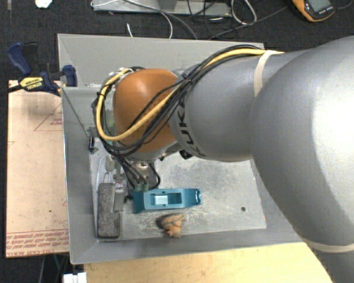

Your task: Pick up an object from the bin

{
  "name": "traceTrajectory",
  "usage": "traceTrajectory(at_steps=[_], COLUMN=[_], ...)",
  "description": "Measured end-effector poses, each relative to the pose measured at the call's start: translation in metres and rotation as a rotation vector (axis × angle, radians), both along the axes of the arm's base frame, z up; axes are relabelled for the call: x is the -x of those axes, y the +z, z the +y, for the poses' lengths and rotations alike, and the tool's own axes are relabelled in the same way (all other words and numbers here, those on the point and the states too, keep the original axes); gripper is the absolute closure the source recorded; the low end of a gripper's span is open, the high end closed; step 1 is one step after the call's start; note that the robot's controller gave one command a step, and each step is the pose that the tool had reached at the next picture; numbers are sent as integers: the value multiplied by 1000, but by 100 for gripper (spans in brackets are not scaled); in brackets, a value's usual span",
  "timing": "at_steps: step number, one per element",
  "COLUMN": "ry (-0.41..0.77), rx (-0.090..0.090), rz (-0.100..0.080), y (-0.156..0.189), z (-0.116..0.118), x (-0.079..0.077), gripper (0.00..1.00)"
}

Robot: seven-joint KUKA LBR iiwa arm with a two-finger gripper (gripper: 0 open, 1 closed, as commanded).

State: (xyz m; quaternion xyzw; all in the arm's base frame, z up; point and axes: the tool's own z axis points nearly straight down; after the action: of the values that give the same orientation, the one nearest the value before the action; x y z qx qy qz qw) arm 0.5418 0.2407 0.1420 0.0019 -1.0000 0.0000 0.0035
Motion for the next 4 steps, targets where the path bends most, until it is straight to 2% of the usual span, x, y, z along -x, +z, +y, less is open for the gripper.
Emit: traceTrajectory(at_steps=[1, 2, 3, 4], ry=[-3, 149, 135, 215], rx=[-2, -6, -6, -6], rz=[-7, -13, -3, -5], y=[4, -42, -69, -71], z=[-1, -32, -55, -109], x=[-2, -7, -10, 5], gripper=[0, 0, 0, 100])
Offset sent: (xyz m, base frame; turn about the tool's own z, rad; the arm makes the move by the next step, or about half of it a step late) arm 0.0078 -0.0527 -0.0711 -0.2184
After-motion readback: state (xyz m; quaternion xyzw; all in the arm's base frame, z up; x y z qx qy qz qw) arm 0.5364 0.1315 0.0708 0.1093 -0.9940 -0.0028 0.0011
